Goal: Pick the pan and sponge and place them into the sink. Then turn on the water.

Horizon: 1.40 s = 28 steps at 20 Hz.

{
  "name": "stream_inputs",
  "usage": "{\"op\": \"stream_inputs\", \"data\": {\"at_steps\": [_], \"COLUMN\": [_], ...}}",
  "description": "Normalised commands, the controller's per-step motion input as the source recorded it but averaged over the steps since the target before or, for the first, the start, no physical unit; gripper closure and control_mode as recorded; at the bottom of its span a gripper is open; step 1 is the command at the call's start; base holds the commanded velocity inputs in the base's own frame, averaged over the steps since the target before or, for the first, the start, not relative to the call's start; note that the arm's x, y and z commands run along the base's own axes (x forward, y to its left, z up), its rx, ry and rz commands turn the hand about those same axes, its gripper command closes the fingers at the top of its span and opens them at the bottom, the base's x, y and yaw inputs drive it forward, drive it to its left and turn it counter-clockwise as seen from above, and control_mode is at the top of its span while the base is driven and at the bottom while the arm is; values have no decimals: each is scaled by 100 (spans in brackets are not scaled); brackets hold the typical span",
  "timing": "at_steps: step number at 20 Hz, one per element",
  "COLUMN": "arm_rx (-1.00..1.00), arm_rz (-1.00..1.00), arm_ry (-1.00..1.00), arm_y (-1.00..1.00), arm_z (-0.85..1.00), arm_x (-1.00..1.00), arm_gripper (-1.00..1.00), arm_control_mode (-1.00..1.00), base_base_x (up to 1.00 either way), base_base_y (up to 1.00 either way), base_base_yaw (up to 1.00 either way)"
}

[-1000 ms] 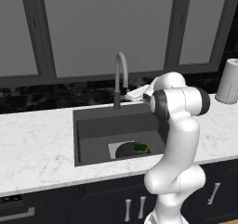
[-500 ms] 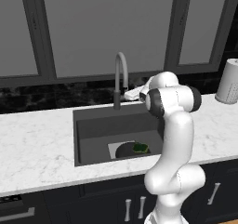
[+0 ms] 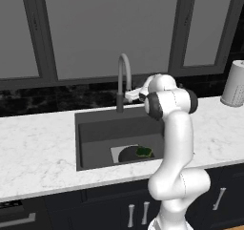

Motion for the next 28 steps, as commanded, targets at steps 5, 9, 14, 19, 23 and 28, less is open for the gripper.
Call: {"op": "stream_inputs", "data": {"at_steps": [5,9,14,19,23,28], "arm_rx": [0,0,1,4,4,8], "arm_rz": [0,0,0,-2,-2,0], "arm_ry": [7,6,3,4,6,2], "arm_y": [0,0,-7,-38,-48,-60], "arm_z": [-14,-6,-1,-7,-19,-12], "arm_x": [43,35,18,0,0,-7], "arm_gripper": [-100,100,100,100,100,100], "arm_control_mode": [-100,-100,-100,-100,-100,-100], "base_base_x": [0,0,0,0,0,0], "base_base_y": [0,0,0,0,0,0], "base_base_yaw": [0,0,0,0,0,0]}}
